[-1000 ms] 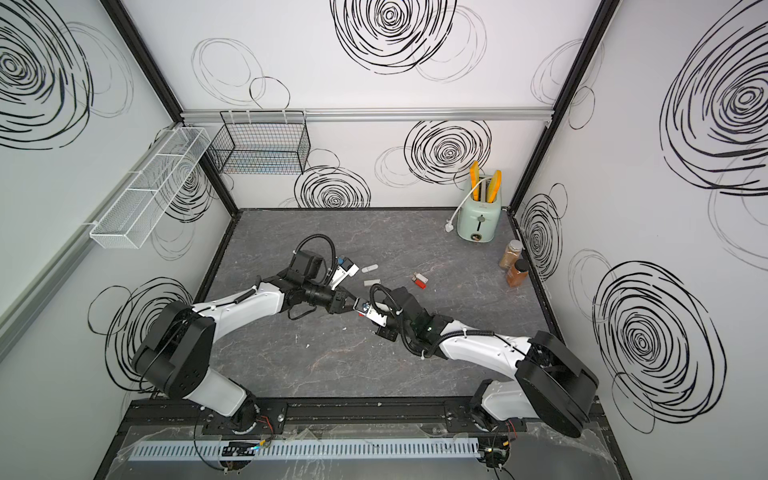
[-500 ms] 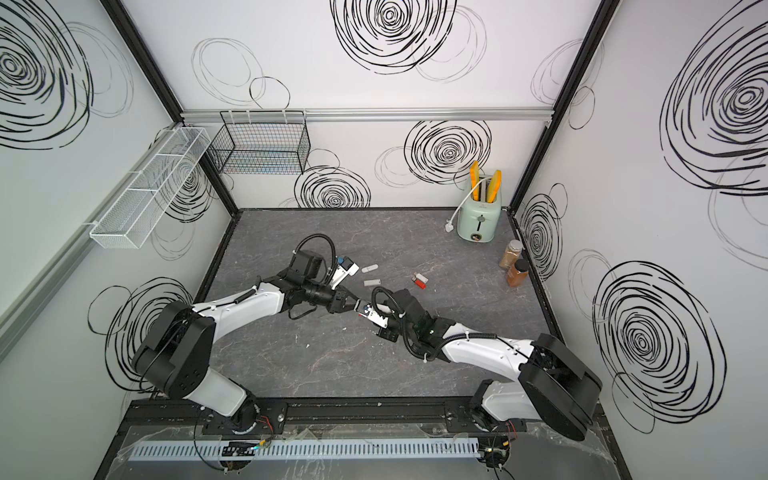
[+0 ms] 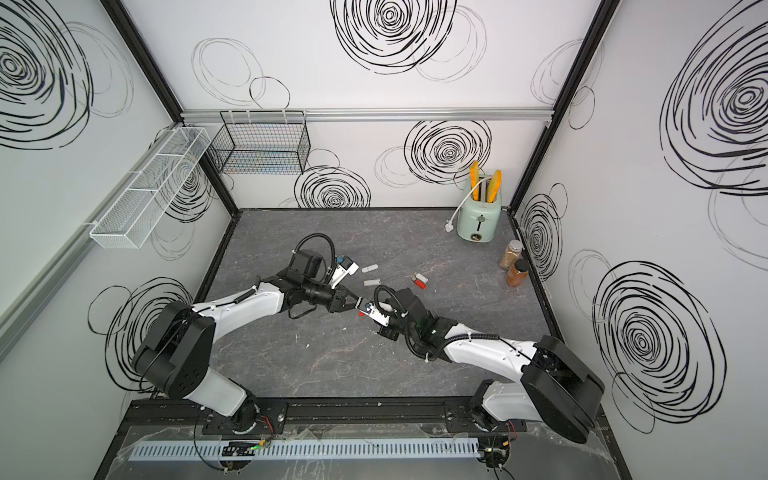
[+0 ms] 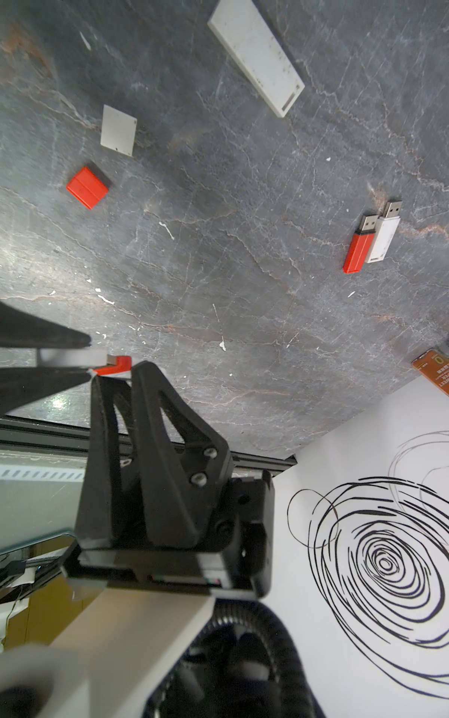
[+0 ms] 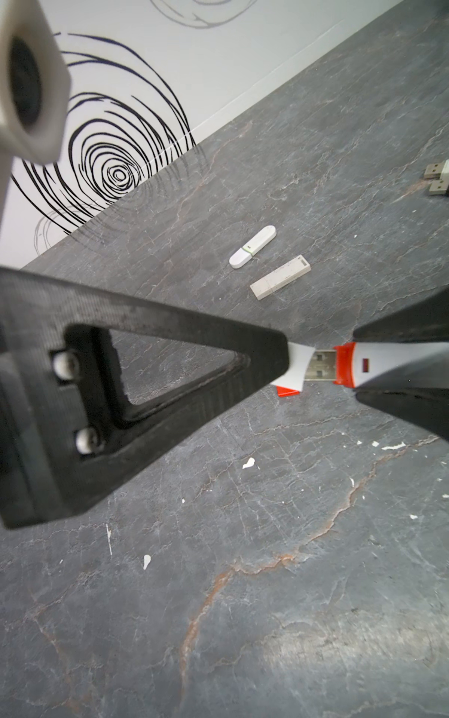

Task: Close the usb drive cover
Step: Close the cover of the USB drive.

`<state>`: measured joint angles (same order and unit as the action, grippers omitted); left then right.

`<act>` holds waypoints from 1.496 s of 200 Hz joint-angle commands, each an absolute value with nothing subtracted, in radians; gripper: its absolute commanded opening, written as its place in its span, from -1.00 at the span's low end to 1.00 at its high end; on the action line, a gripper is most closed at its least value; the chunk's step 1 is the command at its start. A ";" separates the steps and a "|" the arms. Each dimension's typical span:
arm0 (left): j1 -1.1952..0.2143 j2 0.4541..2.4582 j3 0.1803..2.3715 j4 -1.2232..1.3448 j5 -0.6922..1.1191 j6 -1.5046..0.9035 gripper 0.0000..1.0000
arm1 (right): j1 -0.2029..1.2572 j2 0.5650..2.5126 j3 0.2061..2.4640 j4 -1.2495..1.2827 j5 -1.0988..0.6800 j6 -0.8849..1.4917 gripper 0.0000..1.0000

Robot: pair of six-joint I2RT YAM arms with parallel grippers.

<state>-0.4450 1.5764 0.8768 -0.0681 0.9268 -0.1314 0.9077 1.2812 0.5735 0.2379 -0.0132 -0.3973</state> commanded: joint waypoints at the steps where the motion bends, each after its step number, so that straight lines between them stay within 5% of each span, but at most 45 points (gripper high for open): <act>1: -0.462 1.583 0.852 -0.031 0.959 -0.165 -1.00 | 0.938 1.291 0.598 0.433 -0.042 -0.367 -0.98; 213: -0.491 1.592 0.822 0.031 1.009 -0.211 -1.00 | 0.952 1.348 0.631 0.665 -0.068 -0.378 -0.97; 241: -0.480 1.587 0.827 0.029 1.003 -0.219 -1.00 | 0.951 1.348 0.639 0.612 -0.031 -0.396 -0.49; 284: -0.417 1.558 0.798 0.125 0.925 -0.339 -1.00 | 0.893 1.178 0.502 0.535 0.018 -0.338 -0.16; 299: -0.419 1.536 0.785 0.151 0.863 -0.370 -1.00 | 0.846 1.082 0.456 0.494 0.024 -0.302 0.10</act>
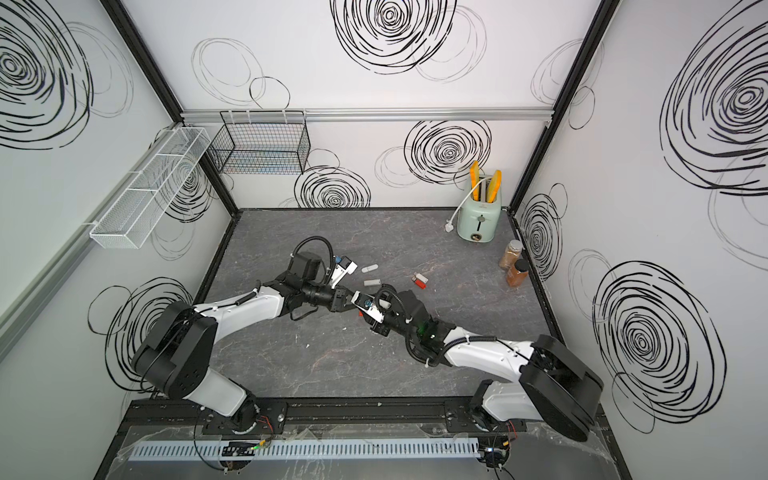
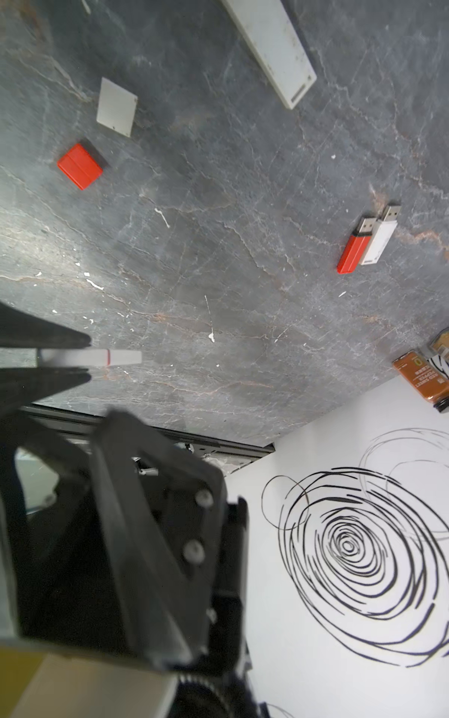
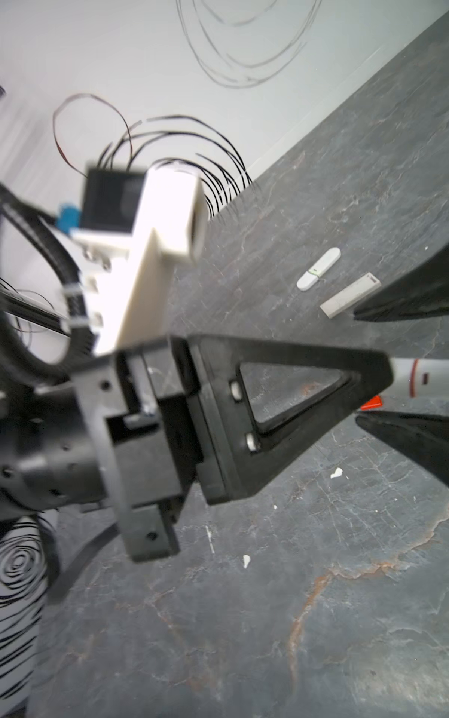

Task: Close the usb drive cover
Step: Close the cover of the USB drive, then place the USB drive at the center of the board.

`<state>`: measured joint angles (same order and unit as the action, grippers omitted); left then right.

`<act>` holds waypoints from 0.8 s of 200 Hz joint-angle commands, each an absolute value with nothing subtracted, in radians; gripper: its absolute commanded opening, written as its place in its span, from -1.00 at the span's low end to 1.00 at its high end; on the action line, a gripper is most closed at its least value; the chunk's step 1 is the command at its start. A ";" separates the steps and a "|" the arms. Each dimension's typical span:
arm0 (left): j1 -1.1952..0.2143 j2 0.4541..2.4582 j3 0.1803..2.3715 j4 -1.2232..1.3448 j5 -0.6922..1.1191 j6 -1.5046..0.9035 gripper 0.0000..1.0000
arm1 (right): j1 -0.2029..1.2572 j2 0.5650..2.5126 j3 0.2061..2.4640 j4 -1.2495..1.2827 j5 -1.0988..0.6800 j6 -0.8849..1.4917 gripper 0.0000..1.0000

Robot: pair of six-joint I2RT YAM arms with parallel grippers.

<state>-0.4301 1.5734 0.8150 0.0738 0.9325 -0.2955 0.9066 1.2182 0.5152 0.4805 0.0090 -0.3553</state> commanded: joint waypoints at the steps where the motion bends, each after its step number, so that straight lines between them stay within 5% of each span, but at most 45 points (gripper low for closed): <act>1: -0.420 1.534 0.783 0.152 0.860 -0.371 -1.00 | 0.841 1.075 0.452 0.492 0.024 -0.301 0.11; 47: -0.391 1.499 0.761 0.230 0.733 -0.463 -1.00 | 0.666 0.784 0.384 0.379 0.037 -0.205 0.52; 97: -0.380 1.600 0.860 0.232 0.726 -0.560 -1.00 | 0.508 0.712 0.492 0.101 0.102 -0.126 0.99; 160: -0.401 1.712 0.840 0.490 0.664 -0.833 -1.00 | 0.431 0.590 0.378 0.035 0.092 -0.112 0.98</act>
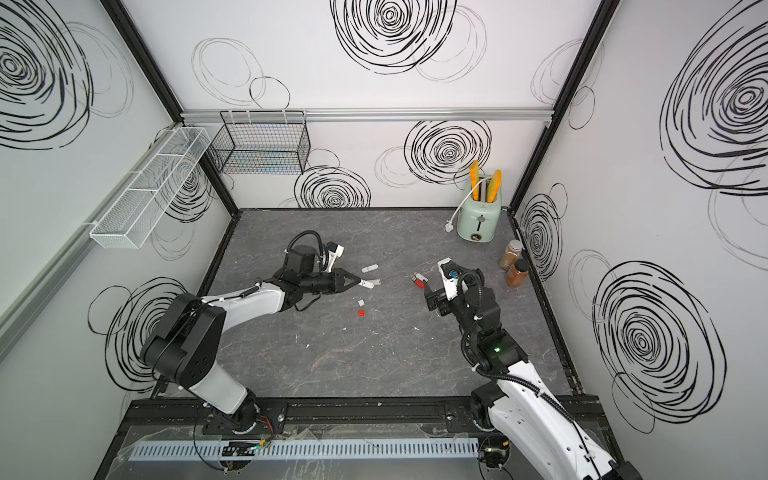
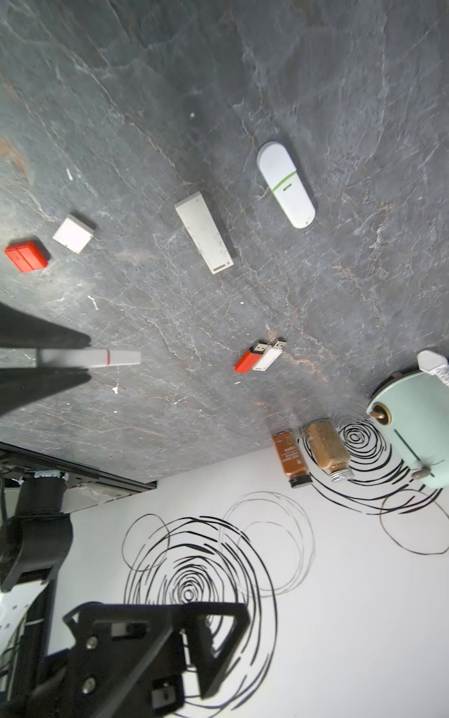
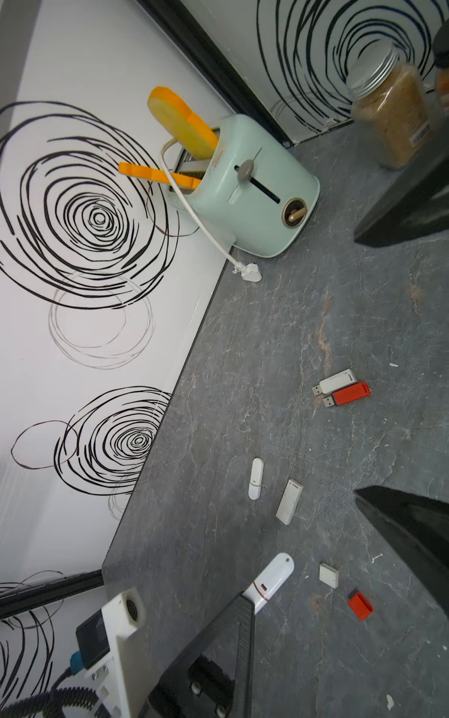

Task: Close the usb drive cover
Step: Place the USB drive at the center of the board.

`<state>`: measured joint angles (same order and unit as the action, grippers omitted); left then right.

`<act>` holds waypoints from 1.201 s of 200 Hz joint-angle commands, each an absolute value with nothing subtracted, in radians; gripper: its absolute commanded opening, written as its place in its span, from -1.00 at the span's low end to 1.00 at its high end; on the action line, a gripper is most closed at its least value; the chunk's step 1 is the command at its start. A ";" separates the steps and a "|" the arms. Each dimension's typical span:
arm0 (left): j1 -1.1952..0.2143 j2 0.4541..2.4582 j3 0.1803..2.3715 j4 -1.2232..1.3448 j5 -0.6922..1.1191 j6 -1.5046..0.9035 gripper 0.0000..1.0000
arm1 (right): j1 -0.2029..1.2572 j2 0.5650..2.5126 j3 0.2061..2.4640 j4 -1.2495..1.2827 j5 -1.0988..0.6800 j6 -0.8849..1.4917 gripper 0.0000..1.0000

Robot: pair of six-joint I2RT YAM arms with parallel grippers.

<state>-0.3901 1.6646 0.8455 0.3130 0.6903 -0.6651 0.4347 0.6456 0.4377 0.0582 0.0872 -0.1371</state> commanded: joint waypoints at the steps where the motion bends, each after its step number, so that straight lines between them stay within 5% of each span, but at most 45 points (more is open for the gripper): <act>1: -0.403 1.714 0.838 0.495 0.663 -0.836 -1.00 | 0.431 0.588 0.375 0.037 0.092 -0.112 0.98; 162: -0.457 1.908 0.929 0.373 0.609 -0.771 -1.00 | 0.428 0.563 0.326 0.117 0.187 -0.151 0.98; 240: -0.451 1.942 0.942 0.328 0.588 -0.740 -0.64 | 0.426 0.559 0.319 0.122 0.192 -0.150 0.98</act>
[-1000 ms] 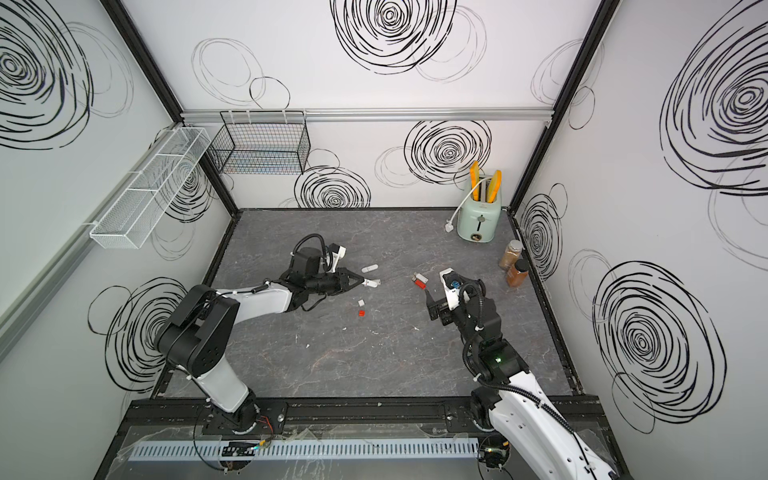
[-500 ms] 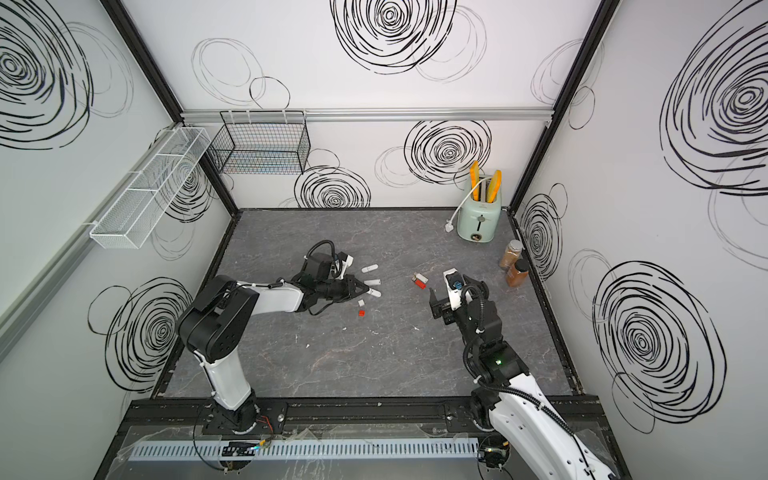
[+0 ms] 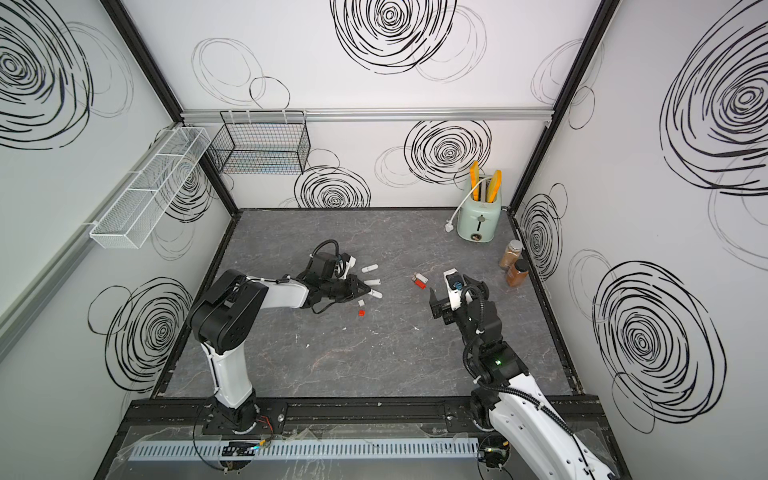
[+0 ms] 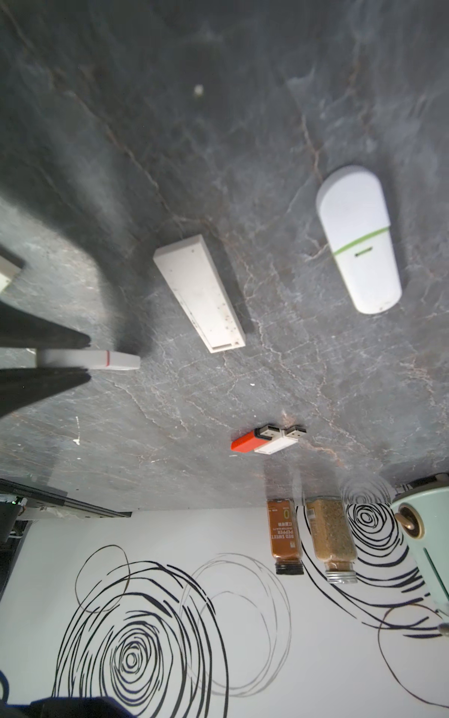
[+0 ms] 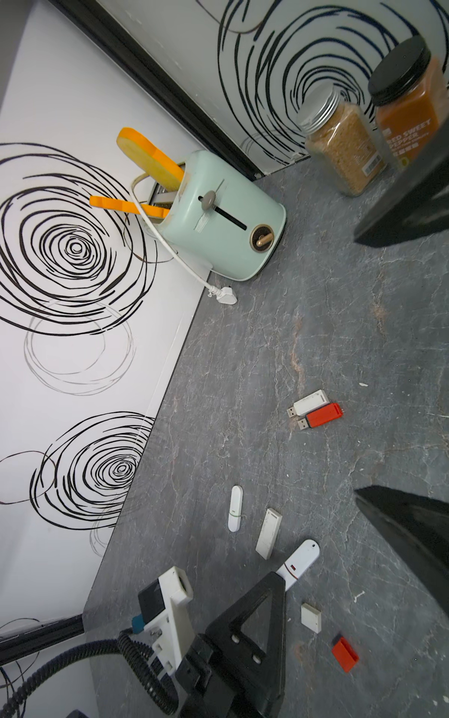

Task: Close the usb drive cover
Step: Place the USB drive at the center of the board.

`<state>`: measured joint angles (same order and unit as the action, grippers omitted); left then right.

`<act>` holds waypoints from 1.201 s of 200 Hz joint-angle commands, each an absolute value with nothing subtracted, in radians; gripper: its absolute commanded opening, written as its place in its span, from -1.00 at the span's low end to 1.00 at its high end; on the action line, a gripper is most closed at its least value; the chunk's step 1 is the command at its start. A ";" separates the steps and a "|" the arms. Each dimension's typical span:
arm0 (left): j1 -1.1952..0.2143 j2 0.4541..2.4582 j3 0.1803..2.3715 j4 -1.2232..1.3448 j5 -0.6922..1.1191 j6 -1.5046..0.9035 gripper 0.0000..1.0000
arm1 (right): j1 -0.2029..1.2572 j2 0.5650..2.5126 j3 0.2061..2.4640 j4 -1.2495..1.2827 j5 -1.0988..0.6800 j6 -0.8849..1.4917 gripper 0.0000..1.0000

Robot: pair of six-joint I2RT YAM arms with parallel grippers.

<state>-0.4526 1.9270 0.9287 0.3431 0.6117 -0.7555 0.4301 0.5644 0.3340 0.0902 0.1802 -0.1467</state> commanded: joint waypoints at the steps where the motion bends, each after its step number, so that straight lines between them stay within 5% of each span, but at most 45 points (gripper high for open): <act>1: -0.451 1.942 0.942 0.328 0.588 -0.741 -0.64 | 0.426 0.559 0.319 0.122 0.191 -0.150 0.98; 240: -0.405 1.751 0.904 0.208 0.456 -0.529 -0.01 | 0.425 0.550 0.320 0.126 0.160 -0.142 0.98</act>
<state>-0.4118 1.8271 0.9192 0.2237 0.4973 -0.6178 0.4286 0.5621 0.3271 0.0990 0.1806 -0.1463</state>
